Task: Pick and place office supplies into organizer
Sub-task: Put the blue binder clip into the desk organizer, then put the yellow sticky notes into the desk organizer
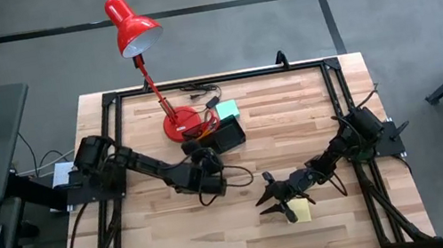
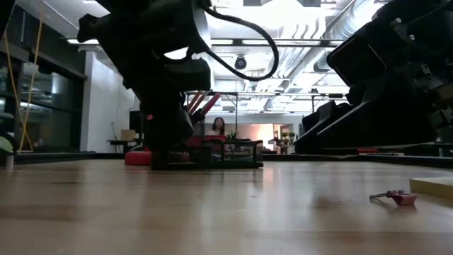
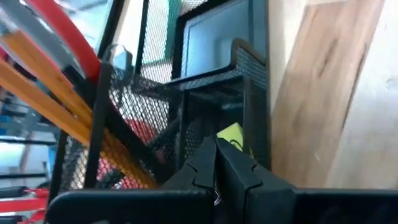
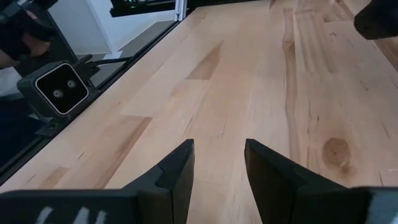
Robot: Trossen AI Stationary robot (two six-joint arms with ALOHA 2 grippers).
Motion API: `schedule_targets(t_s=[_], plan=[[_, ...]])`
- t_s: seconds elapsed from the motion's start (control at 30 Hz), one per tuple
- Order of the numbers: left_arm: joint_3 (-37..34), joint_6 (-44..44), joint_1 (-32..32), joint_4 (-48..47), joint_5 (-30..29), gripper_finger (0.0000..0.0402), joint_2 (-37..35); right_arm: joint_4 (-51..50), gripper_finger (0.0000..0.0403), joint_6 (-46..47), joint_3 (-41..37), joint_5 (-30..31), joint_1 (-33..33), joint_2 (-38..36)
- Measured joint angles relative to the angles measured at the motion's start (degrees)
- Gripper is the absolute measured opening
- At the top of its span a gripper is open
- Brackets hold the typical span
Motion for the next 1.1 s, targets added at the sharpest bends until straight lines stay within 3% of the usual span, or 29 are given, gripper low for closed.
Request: schedule_targets(t_s=[0.23, 0.37, 0.47, 0.8, 1.0, 1.1], plan=[[0.0, -3.9, 3.8, -3.4, 2.1, 0.0019, 0.0, 0.0, 0.0134, 0.2, 0.0, 0.0, 0.0, 0.0], [0.0, -2.8, 3.7, -3.2, 1.1, 0.005, 0.0, -0.2, 0.0134, 0.2, 0.0, 0.0, 0.0, 0.0], [0.0, -1.7, 3.7, -3.0, 3.4, 0.0083, 0.0, -0.3, 0.0134, 0.2, 0.0, 0.0, 0.0, 0.0], [5.5, -2.1, -5.1, -1.5, -1.3, 0.0144, 0.1, -1.0, 0.0134, 0.2, 0.0, 0.0, 0.0, 0.0], [7.6, 9.3, -16.2, 14.5, -0.2, 0.0151, 0.1, -1.4, 0.0134, 0.2, 0.0, 0.0, 0.0, 0.0], [5.5, 18.1, -21.6, 28.8, 0.3, 0.0152, 0.1, -1.7, 0.0134, 0.3, 0.0, 0.0, 0.0, 0.0]])
